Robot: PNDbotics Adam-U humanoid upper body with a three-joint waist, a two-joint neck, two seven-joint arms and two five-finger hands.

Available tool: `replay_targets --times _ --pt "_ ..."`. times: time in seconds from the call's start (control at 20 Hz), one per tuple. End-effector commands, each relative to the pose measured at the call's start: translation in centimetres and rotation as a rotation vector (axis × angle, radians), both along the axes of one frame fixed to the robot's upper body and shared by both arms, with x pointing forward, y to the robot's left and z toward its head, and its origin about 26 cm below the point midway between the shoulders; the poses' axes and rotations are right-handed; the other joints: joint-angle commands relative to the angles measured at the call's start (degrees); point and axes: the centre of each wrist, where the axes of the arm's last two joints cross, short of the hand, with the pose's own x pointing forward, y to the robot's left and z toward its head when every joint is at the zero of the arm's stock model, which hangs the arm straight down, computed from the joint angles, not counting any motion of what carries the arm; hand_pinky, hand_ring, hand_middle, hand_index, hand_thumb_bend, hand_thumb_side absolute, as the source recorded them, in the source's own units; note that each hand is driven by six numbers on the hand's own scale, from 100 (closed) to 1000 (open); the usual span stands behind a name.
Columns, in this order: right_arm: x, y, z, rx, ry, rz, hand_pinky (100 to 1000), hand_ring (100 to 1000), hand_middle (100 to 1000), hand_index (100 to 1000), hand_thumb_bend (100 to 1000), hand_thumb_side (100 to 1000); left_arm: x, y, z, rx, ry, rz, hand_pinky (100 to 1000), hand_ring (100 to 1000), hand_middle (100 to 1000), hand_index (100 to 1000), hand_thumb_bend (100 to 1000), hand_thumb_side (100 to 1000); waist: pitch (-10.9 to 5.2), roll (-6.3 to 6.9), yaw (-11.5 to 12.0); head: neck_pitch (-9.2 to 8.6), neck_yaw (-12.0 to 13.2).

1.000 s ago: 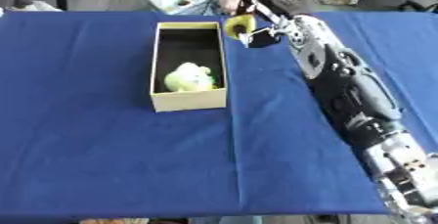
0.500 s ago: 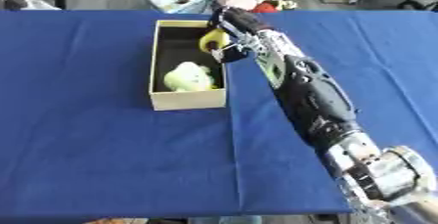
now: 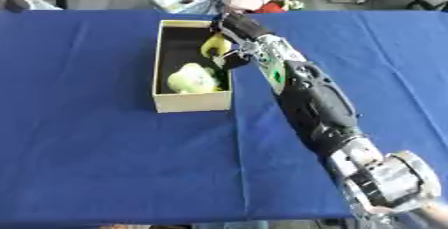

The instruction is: Pick up objects on the table and place them in the box.

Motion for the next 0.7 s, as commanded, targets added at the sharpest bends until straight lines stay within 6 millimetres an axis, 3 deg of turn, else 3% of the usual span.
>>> replay_targets --times 0.05,0.35,0.5,0.7 --pt "0.1 0.0 0.1 -0.023 0.001 0.010 768 811 659 695 100 286 -0.1 0.4 0.8 0.001 -0.026 0.010 635 612 659 852 194 809 -0.65 0.26 0.0 0.32 0.0" --pt "0.0 0.2 0.6 -0.074 0.021 0.066 803 857 779 907 100 583 -0.2 0.5 0.7 0.000 -0.022 0.015 635 612 659 852 189 813 -0.68 0.24 -0.1 0.32 -0.1" --pt "-0.1 0.3 1.4 -0.121 0.006 0.095 817 876 849 949 100 645 -0.2 0.5 0.7 -0.002 -0.022 0.018 636 612 659 852 187 814 -0.72 0.24 -0.1 0.32 -0.1" --pt "-0.2 0.7 2.7 -0.163 -0.047 0.123 830 890 904 965 100 660 -0.2 0.6 0.6 -0.004 -0.022 0.022 636 612 659 852 185 815 -0.75 0.21 -0.2 0.32 -0.2"
